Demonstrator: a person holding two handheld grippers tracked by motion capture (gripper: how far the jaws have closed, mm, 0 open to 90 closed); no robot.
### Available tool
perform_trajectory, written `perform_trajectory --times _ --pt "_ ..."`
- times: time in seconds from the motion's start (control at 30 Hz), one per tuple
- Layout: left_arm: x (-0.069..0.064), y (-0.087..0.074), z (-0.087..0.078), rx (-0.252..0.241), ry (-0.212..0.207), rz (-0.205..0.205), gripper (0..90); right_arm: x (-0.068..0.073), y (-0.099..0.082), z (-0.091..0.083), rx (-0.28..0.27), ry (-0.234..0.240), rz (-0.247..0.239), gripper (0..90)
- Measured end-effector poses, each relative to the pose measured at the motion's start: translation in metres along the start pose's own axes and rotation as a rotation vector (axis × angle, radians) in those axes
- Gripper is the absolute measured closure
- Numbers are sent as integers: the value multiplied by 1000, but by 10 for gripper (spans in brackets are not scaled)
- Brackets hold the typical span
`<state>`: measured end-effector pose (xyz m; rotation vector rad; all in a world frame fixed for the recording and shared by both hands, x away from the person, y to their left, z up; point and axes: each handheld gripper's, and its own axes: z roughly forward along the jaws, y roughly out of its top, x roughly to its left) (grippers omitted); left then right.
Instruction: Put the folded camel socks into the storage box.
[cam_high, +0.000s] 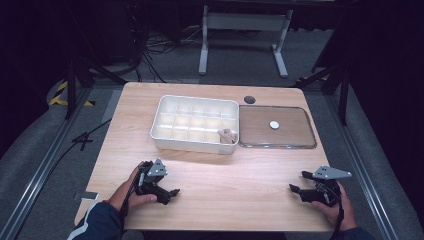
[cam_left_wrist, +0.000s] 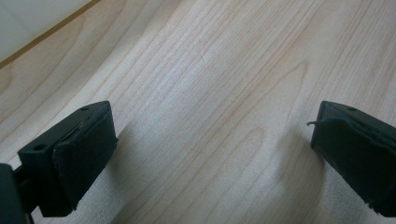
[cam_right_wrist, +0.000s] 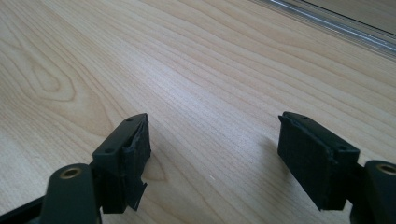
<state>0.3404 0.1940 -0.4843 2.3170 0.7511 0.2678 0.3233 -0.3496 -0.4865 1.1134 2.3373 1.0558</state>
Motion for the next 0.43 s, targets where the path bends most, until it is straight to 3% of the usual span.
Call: perform_trajectory --times 0.43 --pt "0 0 0 0 2 4 3 0 0 0 0 -1 0 256"
